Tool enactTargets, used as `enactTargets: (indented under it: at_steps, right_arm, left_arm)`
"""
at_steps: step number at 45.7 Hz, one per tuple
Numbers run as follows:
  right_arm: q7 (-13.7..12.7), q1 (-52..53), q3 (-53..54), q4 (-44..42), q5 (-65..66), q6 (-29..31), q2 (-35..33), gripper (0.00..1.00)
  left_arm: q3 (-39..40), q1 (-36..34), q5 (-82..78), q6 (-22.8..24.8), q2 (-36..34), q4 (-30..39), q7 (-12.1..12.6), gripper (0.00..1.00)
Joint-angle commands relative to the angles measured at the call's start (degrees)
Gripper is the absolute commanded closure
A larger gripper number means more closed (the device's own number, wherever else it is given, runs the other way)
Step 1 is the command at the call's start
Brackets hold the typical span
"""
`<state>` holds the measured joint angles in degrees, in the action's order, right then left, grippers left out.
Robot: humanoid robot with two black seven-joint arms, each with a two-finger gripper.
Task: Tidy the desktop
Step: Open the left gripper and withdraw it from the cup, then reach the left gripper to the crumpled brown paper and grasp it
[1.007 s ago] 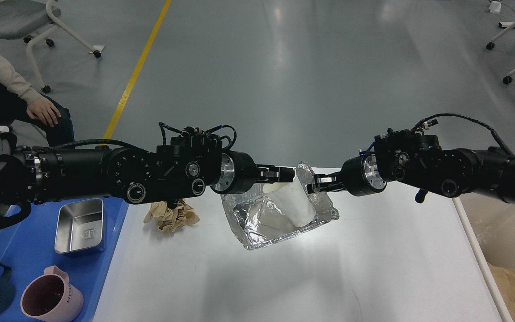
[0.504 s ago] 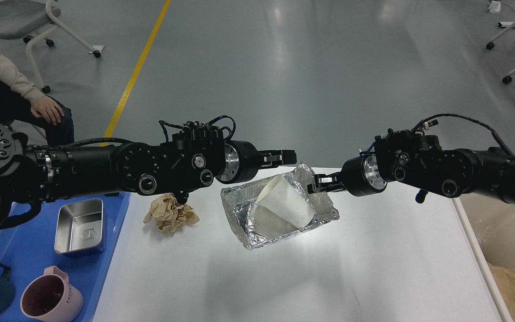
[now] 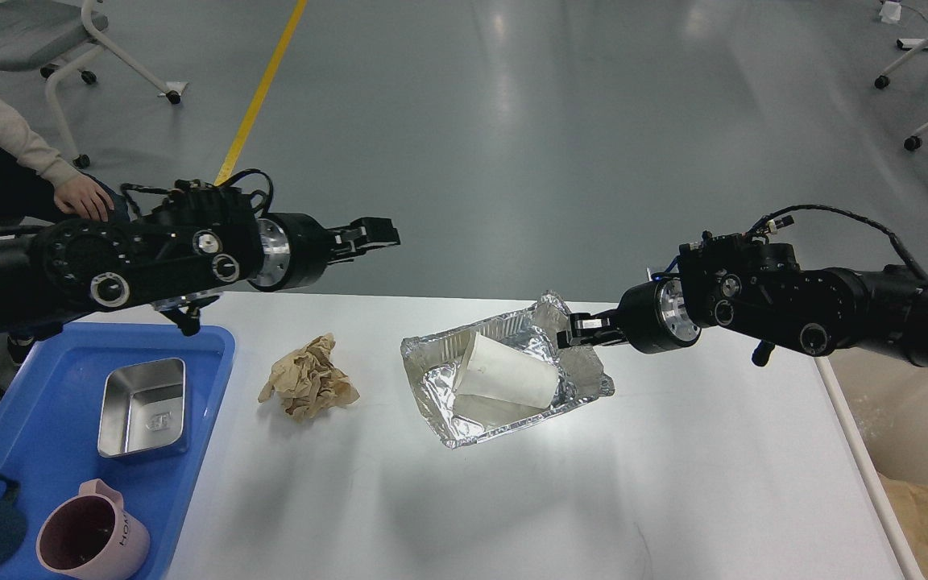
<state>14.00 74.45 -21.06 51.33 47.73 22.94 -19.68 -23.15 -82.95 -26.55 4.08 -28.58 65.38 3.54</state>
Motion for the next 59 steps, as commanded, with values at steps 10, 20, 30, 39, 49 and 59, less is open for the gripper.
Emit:
enactTargets:
  at_steps: [10,20,30,39,49,59]
  right_arm:
    - [0.0,0.0,0.0,0.0,0.0,0.0,0.0,1.00]
    - [0.0,0.0,0.0,0.0,0.0,0.0,0.0,1.00]
    - [0.0,0.0,0.0,0.0,0.0,0.0,0.0,1.00]
    - [0.1,0.0,0.0,0.1,0.0,0.0,-0.1,1.00]
    - [0.0,0.0,0.0,0.0,0.0,-0.1,0.1,1.00]
    - [0.0,0.1,0.0,0.0,0.0,0.0,0.1,1.00]
  left_arm:
    - [-0.3,2.8,-0.8,3.0,-18.3,8.1,-0.6,0.21]
    - [-0.1,4.4,-1.2,3.0,-28.7,9.8,-1.0,0.19]
    - [2.8,6.3,-1.1,2.6,-41.2,15.7,-3.6,0.17]
    - [3.7,8.2,-1.0,2.3,-52.2,22.2,-4.9,0.16]
    - [3.7,11.8,-0.3,1.7,-56.8,23.4,-11.1,0.16]
    - [3.6,12.5,-0.3,0.1,-56.7,24.8,-11.4,0.16]
